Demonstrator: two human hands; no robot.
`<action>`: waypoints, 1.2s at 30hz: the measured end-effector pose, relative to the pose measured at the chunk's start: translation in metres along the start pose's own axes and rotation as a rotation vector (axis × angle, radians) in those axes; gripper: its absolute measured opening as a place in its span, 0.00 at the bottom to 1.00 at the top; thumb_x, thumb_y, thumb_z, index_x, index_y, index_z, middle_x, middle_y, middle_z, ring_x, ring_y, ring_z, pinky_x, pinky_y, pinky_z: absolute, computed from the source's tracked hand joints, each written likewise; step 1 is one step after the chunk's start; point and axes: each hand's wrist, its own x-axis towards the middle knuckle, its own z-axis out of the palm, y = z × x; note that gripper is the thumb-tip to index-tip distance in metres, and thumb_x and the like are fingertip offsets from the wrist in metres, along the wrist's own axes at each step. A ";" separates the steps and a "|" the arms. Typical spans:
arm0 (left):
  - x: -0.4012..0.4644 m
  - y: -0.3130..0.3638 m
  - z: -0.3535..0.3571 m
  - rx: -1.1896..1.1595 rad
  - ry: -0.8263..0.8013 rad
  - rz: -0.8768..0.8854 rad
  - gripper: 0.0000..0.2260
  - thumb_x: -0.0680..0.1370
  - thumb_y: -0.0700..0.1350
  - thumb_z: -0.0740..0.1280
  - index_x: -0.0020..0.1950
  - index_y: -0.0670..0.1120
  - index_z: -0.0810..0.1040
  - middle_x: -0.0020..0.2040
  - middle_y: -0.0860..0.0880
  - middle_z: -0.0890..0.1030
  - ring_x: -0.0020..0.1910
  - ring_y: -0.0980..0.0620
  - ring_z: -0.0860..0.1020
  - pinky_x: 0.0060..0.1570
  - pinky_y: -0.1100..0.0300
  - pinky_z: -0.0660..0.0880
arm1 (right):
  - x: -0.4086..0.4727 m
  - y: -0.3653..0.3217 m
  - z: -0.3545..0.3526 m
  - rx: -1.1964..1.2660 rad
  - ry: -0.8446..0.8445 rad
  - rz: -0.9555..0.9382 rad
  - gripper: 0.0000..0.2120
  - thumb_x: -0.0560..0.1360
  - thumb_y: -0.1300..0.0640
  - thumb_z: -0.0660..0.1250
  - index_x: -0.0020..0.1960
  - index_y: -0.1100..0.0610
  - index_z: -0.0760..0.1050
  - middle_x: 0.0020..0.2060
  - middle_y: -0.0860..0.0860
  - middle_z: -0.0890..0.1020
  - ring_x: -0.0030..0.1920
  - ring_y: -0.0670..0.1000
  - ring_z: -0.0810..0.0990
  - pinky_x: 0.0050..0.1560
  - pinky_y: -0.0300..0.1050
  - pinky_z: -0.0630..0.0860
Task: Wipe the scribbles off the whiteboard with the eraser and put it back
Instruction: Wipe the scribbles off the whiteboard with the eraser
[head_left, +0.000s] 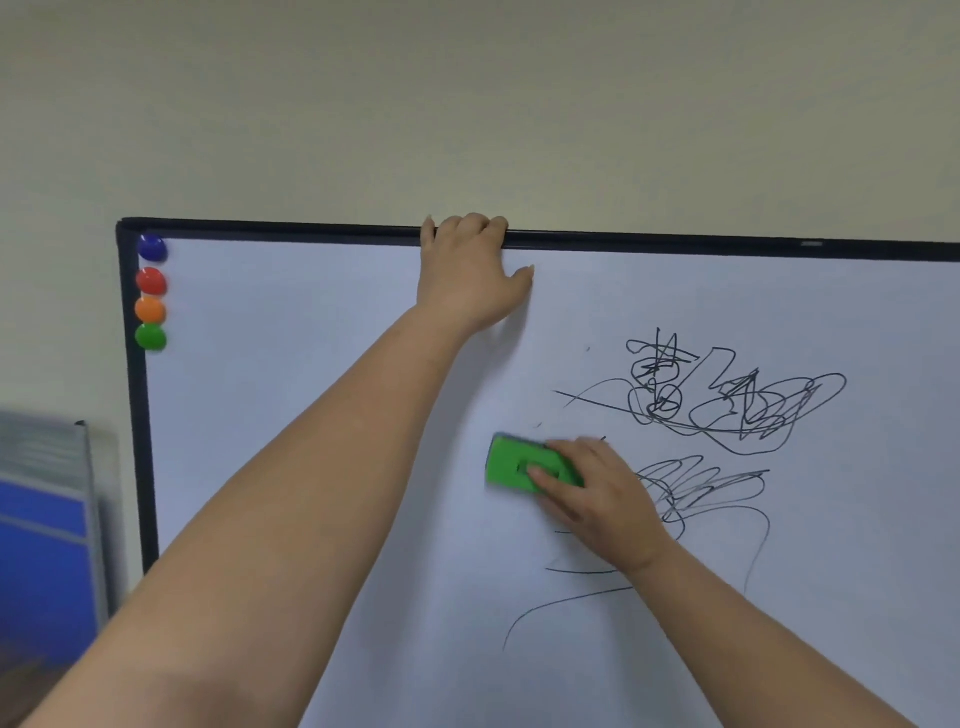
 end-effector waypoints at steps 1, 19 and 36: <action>0.000 0.000 0.001 -0.001 0.011 -0.002 0.27 0.76 0.61 0.62 0.70 0.48 0.71 0.65 0.48 0.74 0.68 0.44 0.68 0.75 0.42 0.48 | 0.008 -0.002 0.000 -0.012 0.024 0.050 0.11 0.75 0.57 0.73 0.58 0.54 0.82 0.57 0.61 0.81 0.51 0.62 0.76 0.54 0.53 0.76; 0.000 0.000 0.004 0.011 0.041 0.005 0.26 0.74 0.61 0.63 0.67 0.47 0.72 0.63 0.47 0.75 0.67 0.43 0.68 0.75 0.40 0.48 | -0.122 -0.065 0.024 0.094 -0.407 -0.342 0.18 0.86 0.55 0.51 0.53 0.50 0.80 0.50 0.51 0.80 0.47 0.53 0.77 0.45 0.46 0.77; 0.003 0.005 0.010 0.021 0.081 -0.027 0.26 0.73 0.62 0.62 0.64 0.47 0.73 0.60 0.47 0.75 0.64 0.43 0.70 0.75 0.41 0.49 | -0.072 0.017 -0.027 -0.010 -0.039 0.170 0.16 0.75 0.56 0.74 0.62 0.49 0.79 0.56 0.60 0.80 0.51 0.60 0.77 0.52 0.52 0.74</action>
